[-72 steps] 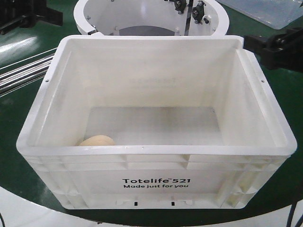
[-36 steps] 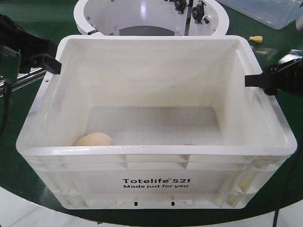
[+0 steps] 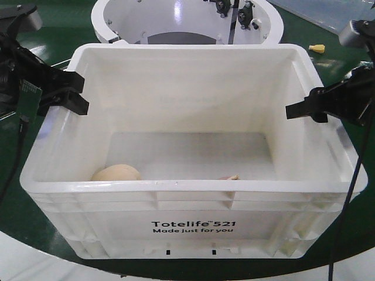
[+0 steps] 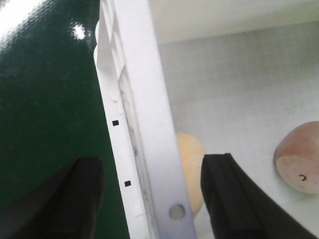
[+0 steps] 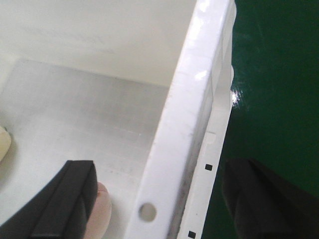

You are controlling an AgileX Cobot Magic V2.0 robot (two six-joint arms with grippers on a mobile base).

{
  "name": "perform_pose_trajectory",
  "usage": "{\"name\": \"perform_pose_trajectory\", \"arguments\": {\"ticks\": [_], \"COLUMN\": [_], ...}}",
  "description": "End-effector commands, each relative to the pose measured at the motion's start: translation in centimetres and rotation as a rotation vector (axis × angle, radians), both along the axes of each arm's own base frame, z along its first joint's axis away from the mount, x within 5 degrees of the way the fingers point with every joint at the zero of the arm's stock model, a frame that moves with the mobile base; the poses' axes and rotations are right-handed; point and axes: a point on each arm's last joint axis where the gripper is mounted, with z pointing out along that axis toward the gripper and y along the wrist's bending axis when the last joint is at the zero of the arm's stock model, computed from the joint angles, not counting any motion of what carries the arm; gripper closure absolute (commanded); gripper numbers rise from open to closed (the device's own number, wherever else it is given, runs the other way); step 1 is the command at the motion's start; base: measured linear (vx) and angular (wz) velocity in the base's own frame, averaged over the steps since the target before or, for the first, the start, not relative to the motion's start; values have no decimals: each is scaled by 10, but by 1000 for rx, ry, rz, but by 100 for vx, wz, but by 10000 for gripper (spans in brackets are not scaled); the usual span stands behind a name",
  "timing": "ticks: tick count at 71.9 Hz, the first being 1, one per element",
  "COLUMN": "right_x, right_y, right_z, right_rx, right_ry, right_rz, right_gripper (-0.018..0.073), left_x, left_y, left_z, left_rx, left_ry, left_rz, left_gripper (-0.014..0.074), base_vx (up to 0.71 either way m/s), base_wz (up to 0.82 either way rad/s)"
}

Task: Place moving items into box and shelve
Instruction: 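Move both grippers to the tote's side rims and grip them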

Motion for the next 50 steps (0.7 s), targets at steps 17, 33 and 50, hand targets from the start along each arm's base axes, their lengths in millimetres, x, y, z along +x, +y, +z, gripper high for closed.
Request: {"name": "perform_pose_trajectory", "arguments": {"ticks": [17,33,50], "right_x": [2,8,12], "right_y": [-3,-3,-3], "right_z": [18,10,7], "right_rx": [7,15,22], "right_ry": [-37,-3,-1], "right_rz": [-43,-44,-53], "right_gripper": [90,94,252], "left_x": [-8,-10,-13], "left_y": [-7,-7,-7], "left_z": [17,17,15], "left_rx": [-109,-104,-95], "left_ry": [-33,-13,29], "left_rz": [1,-5,-19], "left_gripper": [72,76,192], "base_vx": [0,0,0], "base_wz": [0,0,0]}}
